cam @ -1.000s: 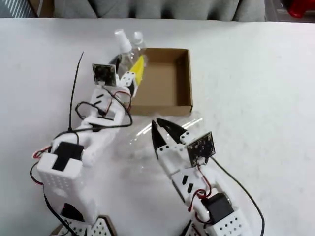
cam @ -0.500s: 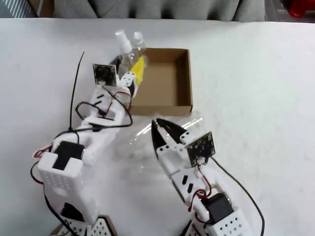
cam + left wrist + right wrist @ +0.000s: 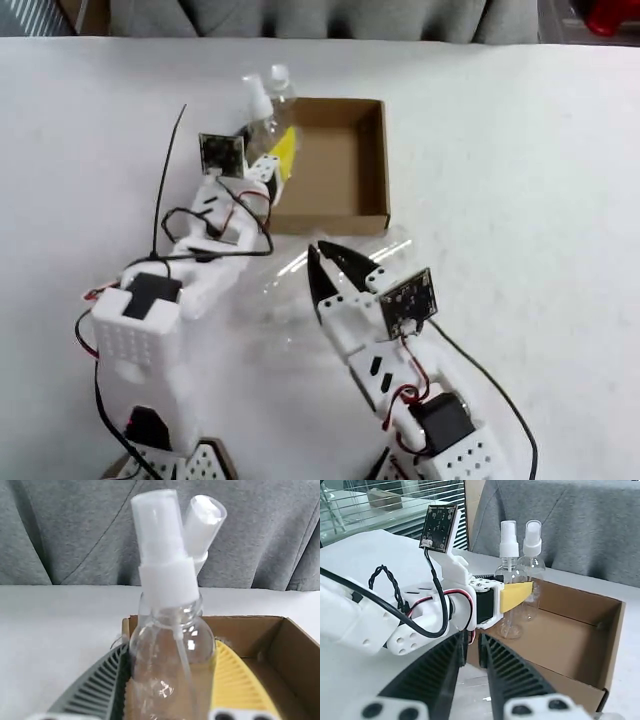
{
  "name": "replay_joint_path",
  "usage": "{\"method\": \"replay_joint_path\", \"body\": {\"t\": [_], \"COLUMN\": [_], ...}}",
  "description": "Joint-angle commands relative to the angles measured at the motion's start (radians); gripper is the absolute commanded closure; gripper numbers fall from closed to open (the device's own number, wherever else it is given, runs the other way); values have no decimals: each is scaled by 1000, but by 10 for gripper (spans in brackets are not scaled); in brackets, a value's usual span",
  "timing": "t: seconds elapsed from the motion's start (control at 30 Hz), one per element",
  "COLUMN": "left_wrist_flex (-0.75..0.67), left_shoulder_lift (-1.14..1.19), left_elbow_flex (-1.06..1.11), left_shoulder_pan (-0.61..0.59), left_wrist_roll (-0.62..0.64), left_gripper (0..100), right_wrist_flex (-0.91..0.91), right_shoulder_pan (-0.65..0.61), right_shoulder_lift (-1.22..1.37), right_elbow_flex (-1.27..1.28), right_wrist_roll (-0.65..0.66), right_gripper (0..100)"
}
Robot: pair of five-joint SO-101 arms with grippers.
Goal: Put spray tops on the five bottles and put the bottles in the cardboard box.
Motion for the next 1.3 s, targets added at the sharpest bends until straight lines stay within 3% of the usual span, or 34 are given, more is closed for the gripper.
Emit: {"method": "replay_joint_path", "body": {"t": [0.0, 0.27, 1.1, 1.27], "left_wrist_flex": [-31, -25, -31, -26], "left_shoulder_lift": [-18, -10, -25, -119], "left_elbow_flex": [-60, -57, -20, 41], "left_shoulder_pan": [-12, -12, -16, -12], "left_wrist_roll": [-14, -12, -9, -5], "left_gripper": [873, 705, 710, 711], "right_wrist_flex": [-1, 1, 1, 1], "right_shoulder_pan": [7, 10, 7, 7], "right_shoulder_lift": [-10, -10, -10, -10], "right_elbow_flex": [-57, -57, -57, -57], "right_wrist_roll": [8, 8, 8, 9], "right_gripper": [984, 984, 984, 984]}}
